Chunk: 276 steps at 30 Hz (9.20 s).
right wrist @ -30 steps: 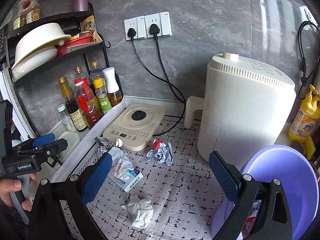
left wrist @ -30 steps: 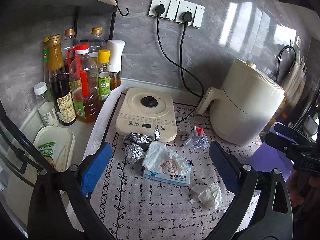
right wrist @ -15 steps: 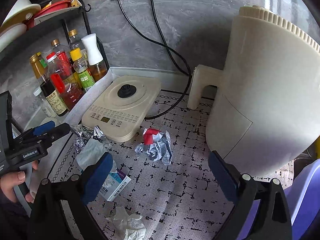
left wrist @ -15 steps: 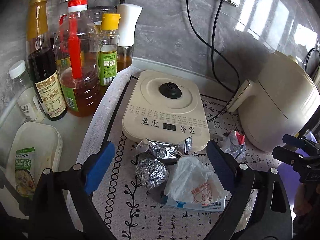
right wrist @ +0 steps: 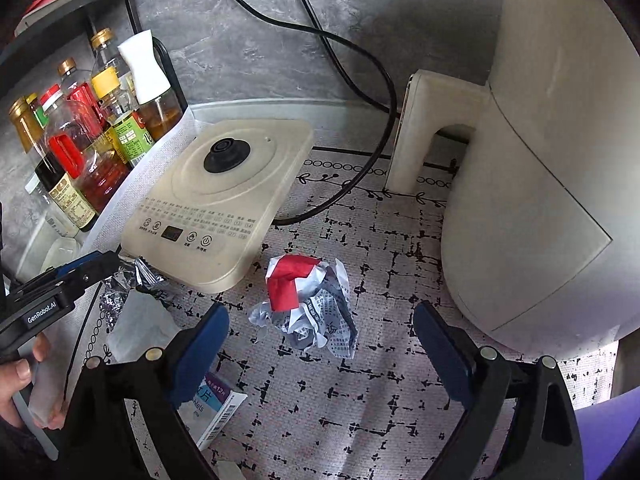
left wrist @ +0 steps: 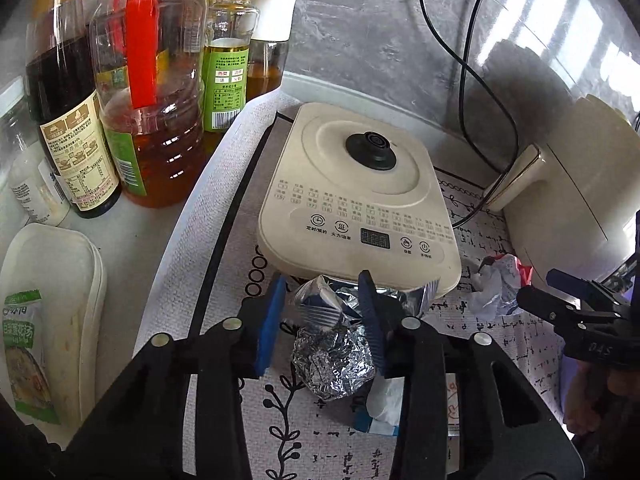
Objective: Collect trash
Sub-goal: 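Grasp the foil piece with the left tool while the right grasps the red-and-white wrapper, then carry the foil and wrapper over the bucket and open both tools, then grasp the crumpled white tissue with the right tool, then carry the tissue over the bucket with the right tool while the left moves to the plastic bag, then grasp the white plastic bag with the left tool while the right holds the tissue over the bucket, then release the tissue into the bucket with the right tool while the left carries the bag in and opens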
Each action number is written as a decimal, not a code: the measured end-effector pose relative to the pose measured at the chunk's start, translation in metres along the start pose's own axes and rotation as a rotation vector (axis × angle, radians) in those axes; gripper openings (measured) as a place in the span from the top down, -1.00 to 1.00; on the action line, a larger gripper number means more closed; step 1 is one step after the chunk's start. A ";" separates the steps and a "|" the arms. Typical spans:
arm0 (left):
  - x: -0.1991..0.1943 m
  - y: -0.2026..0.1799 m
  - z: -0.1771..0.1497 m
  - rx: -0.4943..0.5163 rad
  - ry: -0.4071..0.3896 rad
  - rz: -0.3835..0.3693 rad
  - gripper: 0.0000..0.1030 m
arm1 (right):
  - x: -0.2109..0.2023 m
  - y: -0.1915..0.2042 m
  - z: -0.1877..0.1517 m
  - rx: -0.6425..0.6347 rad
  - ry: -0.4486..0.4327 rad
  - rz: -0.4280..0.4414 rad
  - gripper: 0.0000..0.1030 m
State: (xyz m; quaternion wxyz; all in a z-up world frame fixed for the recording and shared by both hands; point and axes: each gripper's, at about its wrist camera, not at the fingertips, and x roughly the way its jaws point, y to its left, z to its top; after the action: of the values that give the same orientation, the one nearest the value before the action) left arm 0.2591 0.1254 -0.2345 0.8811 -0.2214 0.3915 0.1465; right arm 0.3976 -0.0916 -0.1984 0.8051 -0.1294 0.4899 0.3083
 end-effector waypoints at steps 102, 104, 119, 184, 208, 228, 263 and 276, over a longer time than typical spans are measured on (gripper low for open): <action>-0.171 -0.268 -0.099 0.220 -0.244 -0.188 -0.73 | -0.295 -0.222 -0.157 0.232 -0.379 -0.003 -0.84; -0.174 -0.251 -0.097 0.205 -0.244 -0.171 -0.73 | -0.292 -0.207 -0.151 0.212 -0.378 0.017 -0.84; -0.185 -0.131 -0.079 0.128 -0.245 -0.067 -0.73 | -0.257 -0.097 -0.115 0.098 -0.344 0.116 -0.84; -0.112 -0.065 -0.053 0.247 -0.038 -0.115 0.84 | -0.134 0.006 -0.089 0.022 -0.077 0.101 0.64; -0.172 -0.153 -0.075 0.225 -0.170 -0.111 0.84 | -0.238 -0.067 -0.100 0.002 -0.266 0.144 0.59; -0.176 -0.240 -0.081 0.259 -0.219 -0.167 0.90 | -0.288 -0.178 -0.108 0.069 -0.325 0.052 0.62; -0.018 -0.177 -0.132 0.225 0.077 -0.104 0.86 | -0.257 -0.175 -0.116 0.167 -0.202 -0.122 0.62; -0.102 -0.210 -0.084 0.271 -0.094 -0.171 0.86 | -0.258 -0.184 -0.109 0.198 -0.273 -0.049 0.60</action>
State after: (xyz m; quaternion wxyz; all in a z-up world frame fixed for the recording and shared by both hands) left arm 0.2308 -0.1063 -0.1492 0.9294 -0.1261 0.3459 0.0270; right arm 0.3498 -0.3859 -0.0448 0.8802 -0.0182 0.4008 0.2533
